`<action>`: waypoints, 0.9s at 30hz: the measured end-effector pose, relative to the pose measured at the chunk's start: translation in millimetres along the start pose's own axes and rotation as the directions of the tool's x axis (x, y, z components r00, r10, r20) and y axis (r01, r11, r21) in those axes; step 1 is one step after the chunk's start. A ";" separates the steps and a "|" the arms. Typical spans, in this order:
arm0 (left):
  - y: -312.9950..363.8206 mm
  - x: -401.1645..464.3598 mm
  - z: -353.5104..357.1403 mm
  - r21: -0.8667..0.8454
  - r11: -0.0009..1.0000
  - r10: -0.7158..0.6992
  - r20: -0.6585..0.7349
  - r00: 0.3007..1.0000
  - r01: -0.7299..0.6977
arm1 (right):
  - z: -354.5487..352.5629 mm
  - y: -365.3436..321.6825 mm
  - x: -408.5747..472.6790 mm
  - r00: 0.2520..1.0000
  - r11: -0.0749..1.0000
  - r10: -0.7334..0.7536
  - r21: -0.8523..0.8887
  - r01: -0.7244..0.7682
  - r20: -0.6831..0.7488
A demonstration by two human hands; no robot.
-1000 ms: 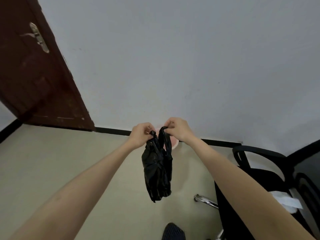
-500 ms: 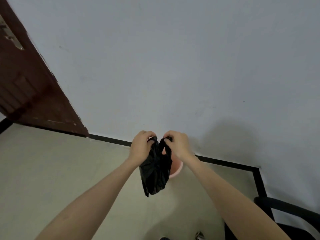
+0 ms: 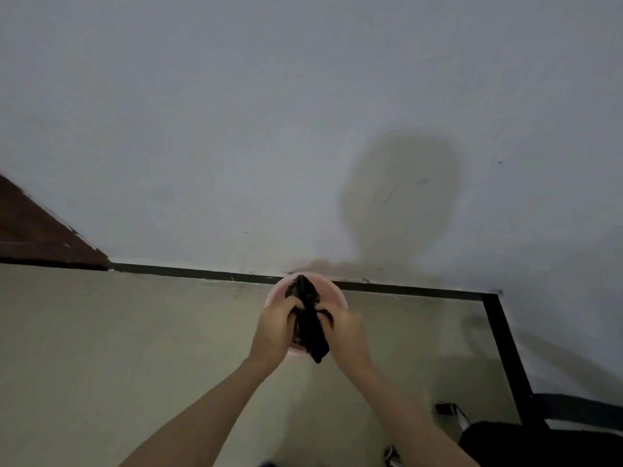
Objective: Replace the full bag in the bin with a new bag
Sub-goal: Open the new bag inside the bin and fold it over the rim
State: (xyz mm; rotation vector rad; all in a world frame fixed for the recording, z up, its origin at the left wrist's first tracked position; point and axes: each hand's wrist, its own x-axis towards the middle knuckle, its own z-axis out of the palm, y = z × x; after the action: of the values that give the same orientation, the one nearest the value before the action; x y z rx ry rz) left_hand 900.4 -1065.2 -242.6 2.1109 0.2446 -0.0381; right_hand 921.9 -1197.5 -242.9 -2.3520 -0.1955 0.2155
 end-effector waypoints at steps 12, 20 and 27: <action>-225.6 98.4 149.5 0.116 0.963 0.220 0.186 0.958 -0.243 | 185.0 200.0 84.0 0.997 0.997 -0.079 -0.005 0.079 -0.018; -306.7 158.2 154.3 0.296 0.637 0.588 0.410 0.697 -0.712 | 217.4 286.7 147.0 0.749 0.700 -0.633 -0.267 0.662 0.195; -332.0 162.0 137.4 0.648 0.013 0.588 0.611 0.531 -0.761 | 197.4 322.5 153.7 0.520 0.262 -0.831 -0.682 0.682 0.200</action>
State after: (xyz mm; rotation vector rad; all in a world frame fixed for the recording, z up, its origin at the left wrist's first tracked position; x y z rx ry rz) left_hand 1005.8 -987.8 -614.4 3.0324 -1.3046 0.3205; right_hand 1054.6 -1259.4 -624.0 -2.6238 -1.5537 -0.7347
